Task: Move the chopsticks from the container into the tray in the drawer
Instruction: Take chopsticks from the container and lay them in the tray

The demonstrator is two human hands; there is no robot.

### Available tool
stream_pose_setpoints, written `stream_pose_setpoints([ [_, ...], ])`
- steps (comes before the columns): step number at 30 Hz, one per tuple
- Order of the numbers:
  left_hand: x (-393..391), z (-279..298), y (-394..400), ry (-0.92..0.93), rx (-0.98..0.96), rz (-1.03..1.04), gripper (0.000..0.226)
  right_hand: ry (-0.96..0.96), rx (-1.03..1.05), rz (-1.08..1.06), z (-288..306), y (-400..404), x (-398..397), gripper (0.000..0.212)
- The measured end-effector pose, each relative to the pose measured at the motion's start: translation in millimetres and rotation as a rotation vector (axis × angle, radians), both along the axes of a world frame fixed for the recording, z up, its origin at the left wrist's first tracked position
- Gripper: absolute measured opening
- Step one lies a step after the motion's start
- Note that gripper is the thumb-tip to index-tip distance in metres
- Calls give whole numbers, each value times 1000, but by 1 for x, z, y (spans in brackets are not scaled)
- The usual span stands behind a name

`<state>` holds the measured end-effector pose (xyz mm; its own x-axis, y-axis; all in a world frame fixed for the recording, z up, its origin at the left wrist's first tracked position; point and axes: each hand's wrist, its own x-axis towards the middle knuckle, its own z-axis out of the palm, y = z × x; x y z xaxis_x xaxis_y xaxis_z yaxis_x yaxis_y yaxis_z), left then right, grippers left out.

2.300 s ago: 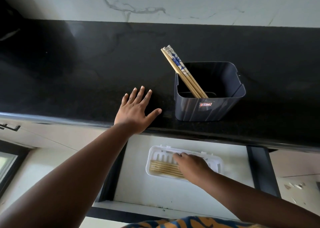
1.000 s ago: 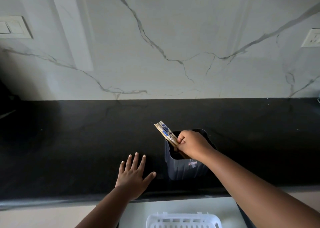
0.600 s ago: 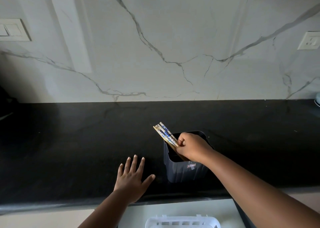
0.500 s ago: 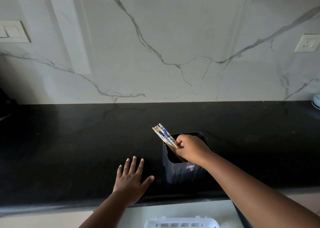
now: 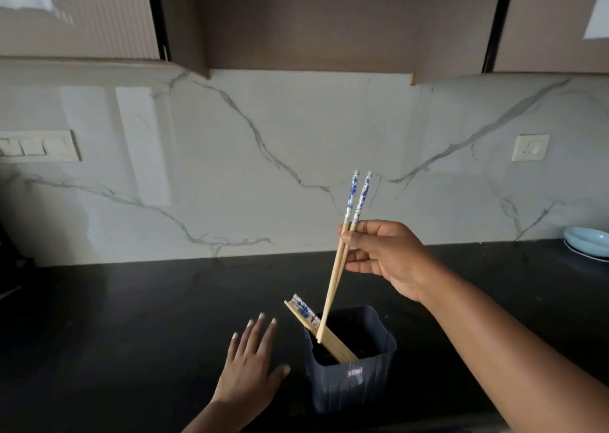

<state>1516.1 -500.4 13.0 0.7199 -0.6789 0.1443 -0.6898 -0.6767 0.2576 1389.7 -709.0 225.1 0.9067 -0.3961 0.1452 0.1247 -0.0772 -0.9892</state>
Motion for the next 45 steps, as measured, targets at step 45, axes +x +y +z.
stream_pose_setpoints([
  [45, -20, 37, -1, 756, -810, 242, 32, 809, -607, 387, -249, 25, -81, 23],
])
